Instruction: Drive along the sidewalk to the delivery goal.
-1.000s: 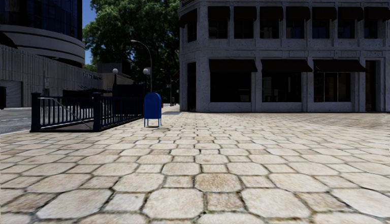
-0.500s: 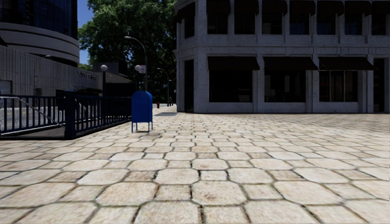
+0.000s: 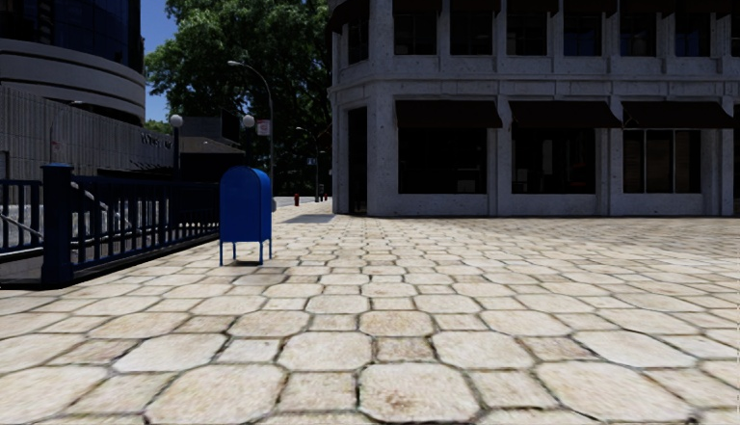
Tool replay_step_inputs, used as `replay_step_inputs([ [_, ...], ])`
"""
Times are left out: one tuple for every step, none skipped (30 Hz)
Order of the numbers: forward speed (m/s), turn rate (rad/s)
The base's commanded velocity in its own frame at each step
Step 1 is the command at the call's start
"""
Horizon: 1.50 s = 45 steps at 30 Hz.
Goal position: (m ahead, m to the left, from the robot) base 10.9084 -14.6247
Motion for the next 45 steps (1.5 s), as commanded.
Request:
replay_step_inputs([
  [2.0, 0.0],
  [2.0, 0.0],
  [2.0, 0.0],
  [2.0, 0.0],
  [2.0, 0.0],
  [2.0, 0.0],
  [2.0, 0.0],
  [2.0, 0.0],
  [2.0, 0.0],
  [2.0, 0.0],
  [2.0, 0.0],
  [2.0, 0.0],
  [2.0, 0.0],
  [2.0, 0.0],
  [2.0, 0.0],
  [2.0, 0.0],
  [2.0, 0.0],
  [2.0, 0.0],
  [2.0, 0.0],
  [2.0, 0.0],
  [2.0, 0.0],
  [2.0, 0.0],
  [2.0, 0.0],
  [2.0, 0.0],
  [2.0, 0.0],
  [2.0, 0.0],
  [2.0, 0.0],
  [2.0, 0.0],
  [2.0, 0.0],
  [2.0, 0.0],
  [2.0, 0.0],
  [2.0, 0.0],
  [2.0, 0.0],
  [2.0, 0.0],
  [2.0, 0.0],
  [2.0, 0.0],
  [2.0, 0.0],
  [2.0, 0.0],
  [2.0, 0.0],
  [2.0, 0.0],
  [2.0, 0.0],
  [2.0, 0.0],
  [2.0, 0.0],
  [2.0, 0.0],
  [2.0, 0.0],
])
